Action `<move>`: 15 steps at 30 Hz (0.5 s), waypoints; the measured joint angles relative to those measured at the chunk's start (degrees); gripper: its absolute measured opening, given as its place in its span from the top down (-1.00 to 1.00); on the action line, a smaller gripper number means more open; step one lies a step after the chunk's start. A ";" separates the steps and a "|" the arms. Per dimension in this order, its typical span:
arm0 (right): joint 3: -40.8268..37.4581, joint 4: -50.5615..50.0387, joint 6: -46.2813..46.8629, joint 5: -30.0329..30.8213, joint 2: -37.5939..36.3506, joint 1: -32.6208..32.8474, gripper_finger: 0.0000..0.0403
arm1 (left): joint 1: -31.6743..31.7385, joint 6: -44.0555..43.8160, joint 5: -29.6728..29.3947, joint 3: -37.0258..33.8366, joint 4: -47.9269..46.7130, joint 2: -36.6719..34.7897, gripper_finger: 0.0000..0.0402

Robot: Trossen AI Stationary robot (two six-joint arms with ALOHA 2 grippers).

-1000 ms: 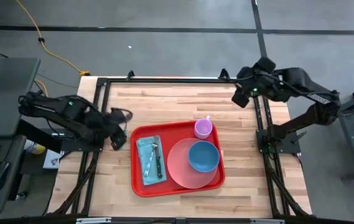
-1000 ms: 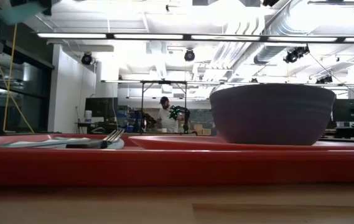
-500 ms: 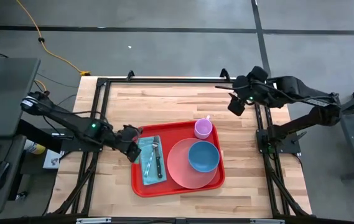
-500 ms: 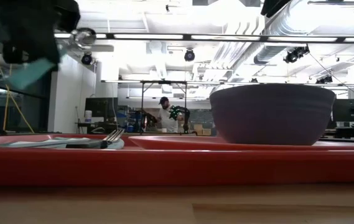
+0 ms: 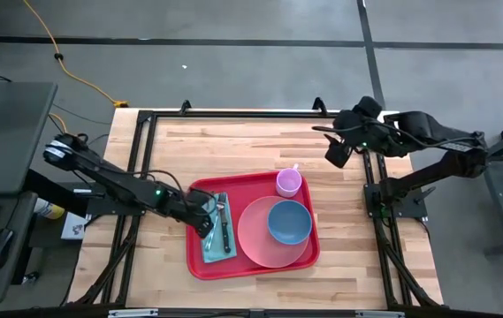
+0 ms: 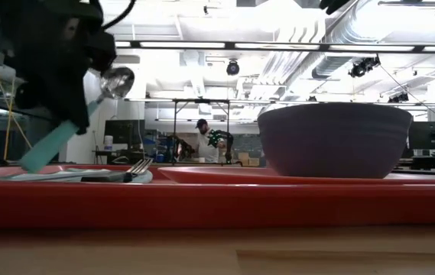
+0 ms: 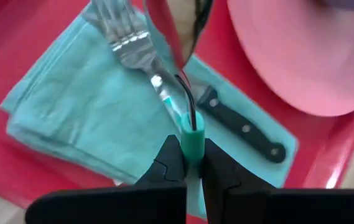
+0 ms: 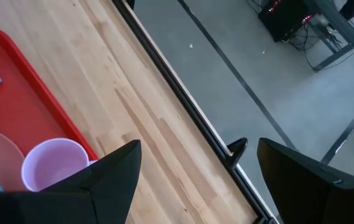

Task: Set up tray
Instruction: Put the blue spoon on the blue napkin to the left of the blue fork

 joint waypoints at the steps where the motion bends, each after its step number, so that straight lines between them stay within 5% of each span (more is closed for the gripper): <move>1: 0.00 0.02 0.00 0.16 -0.03 0.12 -0.48 | 0.00 0.06 0.03 -0.04 0.01 0.56 0.79; 15: 0.02 0.00 0.48 0.01 -0.16 0.37 -0.48 | -0.10 0.41 1.28 -0.04 4.64 3.58 0.79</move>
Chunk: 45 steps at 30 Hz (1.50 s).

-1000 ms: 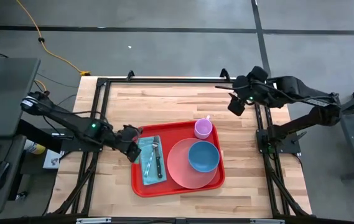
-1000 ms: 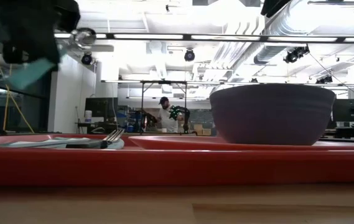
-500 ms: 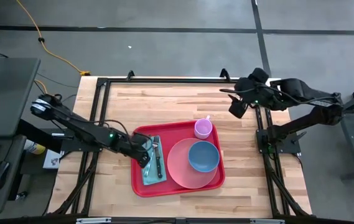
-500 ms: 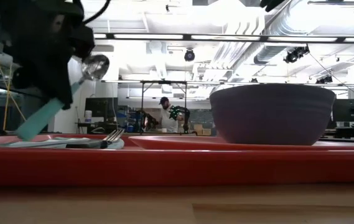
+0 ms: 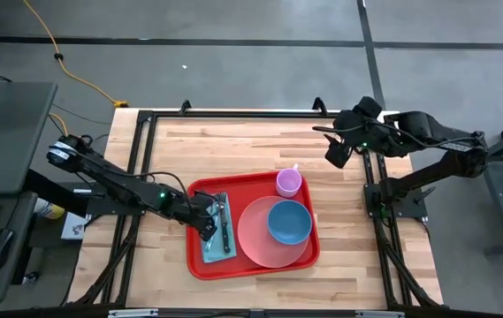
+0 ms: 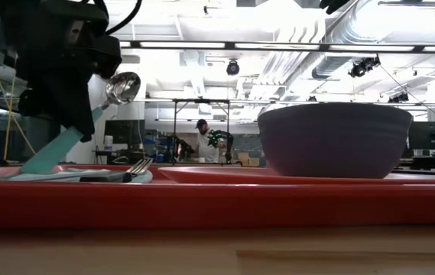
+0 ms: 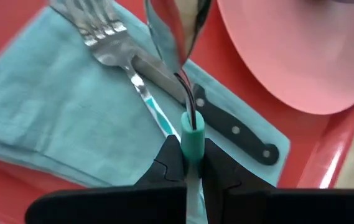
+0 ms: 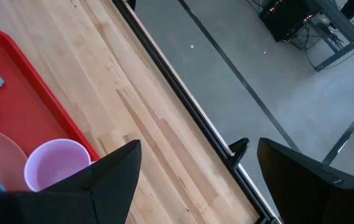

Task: Set up tray
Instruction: Put the blue spoon on the blue napkin to the left of the blue fork

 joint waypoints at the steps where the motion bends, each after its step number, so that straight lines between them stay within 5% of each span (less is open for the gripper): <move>1: 0.00 0.00 0.00 -0.02 0.00 0.01 -0.48 | -0.01 0.00 0.65 0.00 0.24 0.02 0.79; 11: 0.02 -0.02 0.17 -0.41 0.00 0.02 -0.48 | -2.79 -2.16 2.27 0.00 0.53 0.02 0.79; 18: 0.02 -0.02 0.61 -0.54 0.00 0.02 -0.48 | -5.65 -5.62 -2.16 -0.02 -0.09 0.82 0.79; 45: 0.04 0.08 1.62 -2.01 0.00 0.02 -0.48 | -5.52 -4.50 -3.20 -0.02 6.12 1.92 0.79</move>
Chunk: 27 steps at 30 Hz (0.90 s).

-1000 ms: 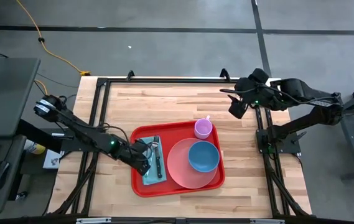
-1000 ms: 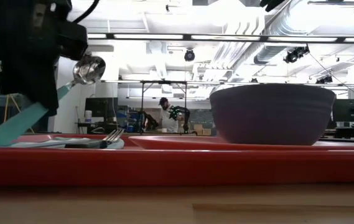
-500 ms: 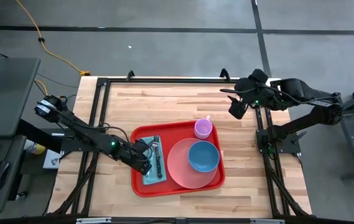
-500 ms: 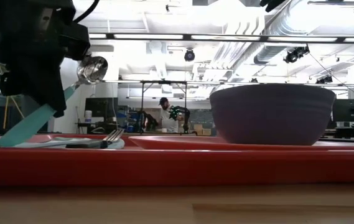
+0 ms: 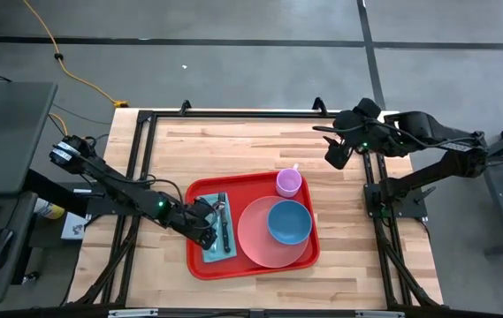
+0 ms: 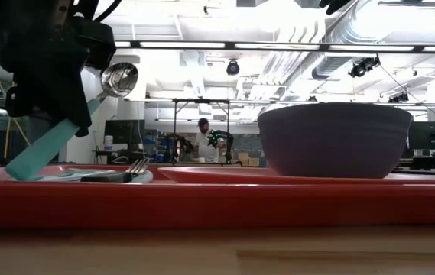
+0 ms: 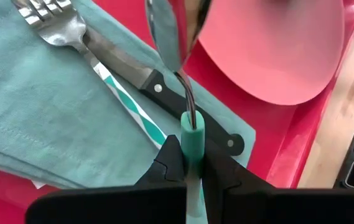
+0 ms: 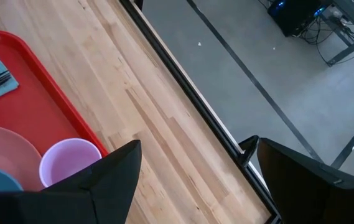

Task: Set up tray
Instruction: Put the blue spoon on the blue napkin to the left of the blue fork

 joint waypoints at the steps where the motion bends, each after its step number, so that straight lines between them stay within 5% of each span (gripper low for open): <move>1: 0.00 -0.02 0.00 0.00 0.00 0.00 -0.48 | 0.00 -0.02 -0.38 0.00 -0.07 0.00 0.79; 27: 0.00 0.00 0.00 -0.29 0.00 0.00 -0.48 | 0.02 0.64 -1.57 0.00 -0.66 0.00 0.79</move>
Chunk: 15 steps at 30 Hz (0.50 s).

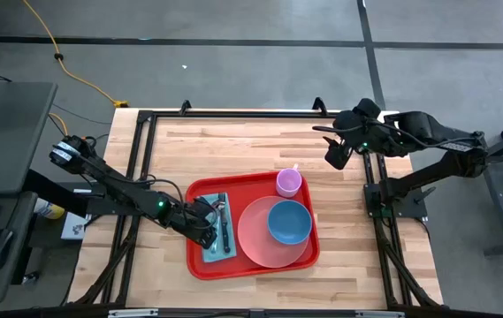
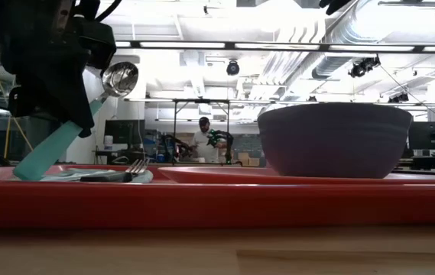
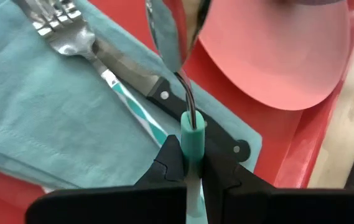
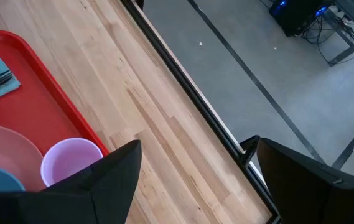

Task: Set up tray
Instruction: Put the blue spoon on the blue napkin to the left of the blue fork

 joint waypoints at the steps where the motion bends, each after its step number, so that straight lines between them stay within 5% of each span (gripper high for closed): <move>1: 0.00 0.04 0.00 0.00 0.00 0.00 -0.48 | 0.00 0.12 0.00 0.00 0.33 0.00 0.79; 15: 0.00 0.11 -0.13 -0.80 0.00 -0.01 -0.48 | 0.00 0.08 0.48 0.11 2.10 2.94 0.79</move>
